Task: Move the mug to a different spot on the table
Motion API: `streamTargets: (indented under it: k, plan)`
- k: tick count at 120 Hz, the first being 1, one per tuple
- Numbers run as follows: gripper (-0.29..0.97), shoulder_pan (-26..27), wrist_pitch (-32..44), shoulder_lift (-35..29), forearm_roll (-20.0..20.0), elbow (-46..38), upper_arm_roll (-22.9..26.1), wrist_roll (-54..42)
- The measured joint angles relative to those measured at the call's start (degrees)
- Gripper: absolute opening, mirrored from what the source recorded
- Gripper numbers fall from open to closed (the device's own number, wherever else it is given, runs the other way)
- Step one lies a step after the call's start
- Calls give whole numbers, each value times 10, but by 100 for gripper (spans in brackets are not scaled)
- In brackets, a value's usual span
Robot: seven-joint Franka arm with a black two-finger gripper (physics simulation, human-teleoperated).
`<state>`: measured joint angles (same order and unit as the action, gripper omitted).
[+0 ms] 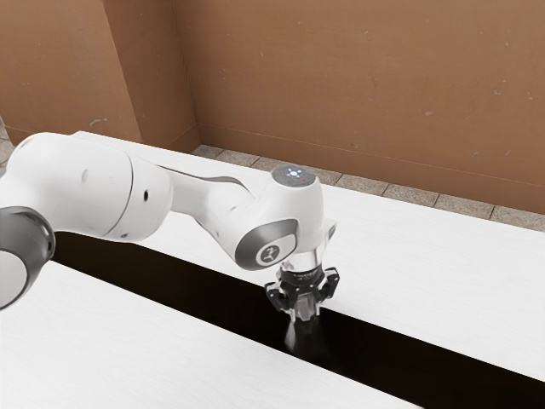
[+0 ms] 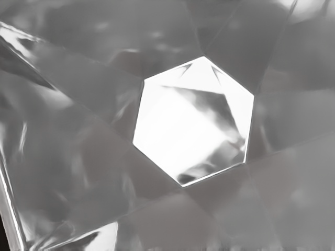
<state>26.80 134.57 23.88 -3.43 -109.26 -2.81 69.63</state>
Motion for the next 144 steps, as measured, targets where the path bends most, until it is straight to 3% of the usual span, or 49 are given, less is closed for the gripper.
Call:
streamTargets:
  k: [28,92,120,144]
  plan:
    - [18,4,-1,-1,-25,-5,0,-1]
    - [9,9,-2,-41,-135,-37,1,2]
    - [8,-11,1,-123,-222,-122,2,3]
    - [8,-97,70,-167,-338,-211,5,3]
